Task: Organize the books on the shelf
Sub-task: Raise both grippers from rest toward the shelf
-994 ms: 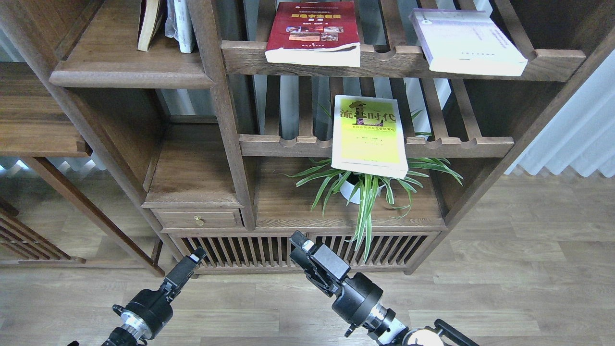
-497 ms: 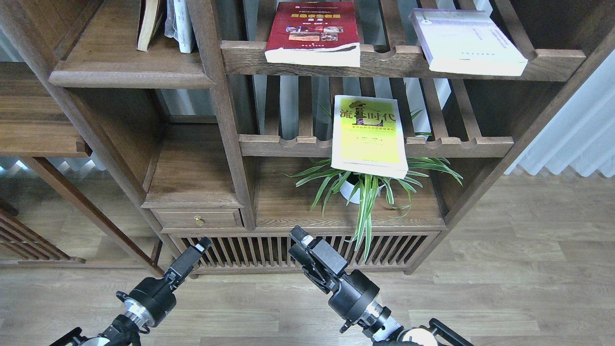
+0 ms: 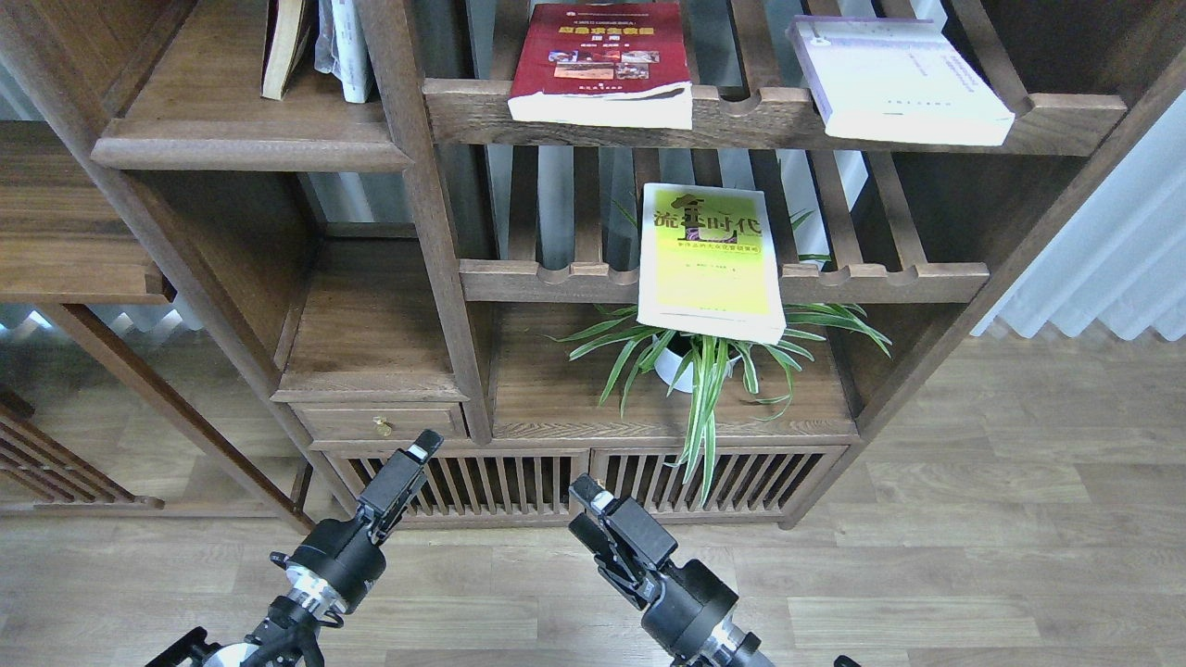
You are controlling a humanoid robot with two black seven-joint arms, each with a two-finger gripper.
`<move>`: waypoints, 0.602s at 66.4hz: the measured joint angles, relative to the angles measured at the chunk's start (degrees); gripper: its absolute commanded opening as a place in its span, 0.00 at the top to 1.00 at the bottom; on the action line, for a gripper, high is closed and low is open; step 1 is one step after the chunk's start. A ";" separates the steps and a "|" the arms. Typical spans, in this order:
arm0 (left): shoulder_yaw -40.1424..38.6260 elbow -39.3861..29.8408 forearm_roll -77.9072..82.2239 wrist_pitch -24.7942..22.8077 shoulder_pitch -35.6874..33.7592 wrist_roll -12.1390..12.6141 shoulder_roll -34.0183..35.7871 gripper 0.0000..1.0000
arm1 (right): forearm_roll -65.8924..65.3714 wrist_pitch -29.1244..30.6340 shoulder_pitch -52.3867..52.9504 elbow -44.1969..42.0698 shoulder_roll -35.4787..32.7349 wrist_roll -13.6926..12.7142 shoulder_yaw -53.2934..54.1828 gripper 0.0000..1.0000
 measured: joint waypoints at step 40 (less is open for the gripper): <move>-0.47 0.09 -0.09 0.00 -0.47 -0.02 -3.69 0.00 | -0.03 0.00 -1.41 0.08 0.00 -0.17 0.62 0.01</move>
